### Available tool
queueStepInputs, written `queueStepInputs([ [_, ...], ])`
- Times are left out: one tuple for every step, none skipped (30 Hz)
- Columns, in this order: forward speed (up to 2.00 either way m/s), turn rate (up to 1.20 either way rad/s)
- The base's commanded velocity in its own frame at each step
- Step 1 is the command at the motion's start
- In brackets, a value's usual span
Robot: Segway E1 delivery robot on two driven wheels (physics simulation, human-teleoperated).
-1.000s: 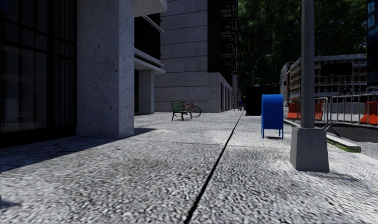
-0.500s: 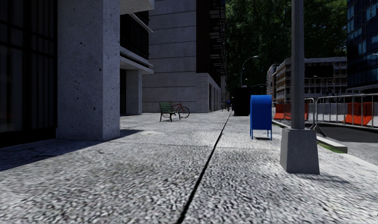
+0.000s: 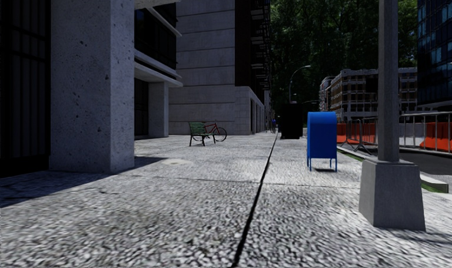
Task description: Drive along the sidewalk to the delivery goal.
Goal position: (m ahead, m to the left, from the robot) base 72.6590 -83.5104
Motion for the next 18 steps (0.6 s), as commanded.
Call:
queueStepInputs([
  [0.98,0.0],
  [0.98,0.0],
  [0.98,0.0],
  [0.98,0.0],
  [0.98,0.0],
  [0.98,0.0],
  [0.98,0.0],
  [0.98,0.0],
  [0.98,0.0],
  [0.98,0.0],
  [0.98,0.0],
  [0.98,0.0],
  [0.98,0.0],
  [0.98,0.0],
  [0.98,0.0],
  [0.98,0.0],
  [0.98,0.0],
  [0.98,0.0],
])
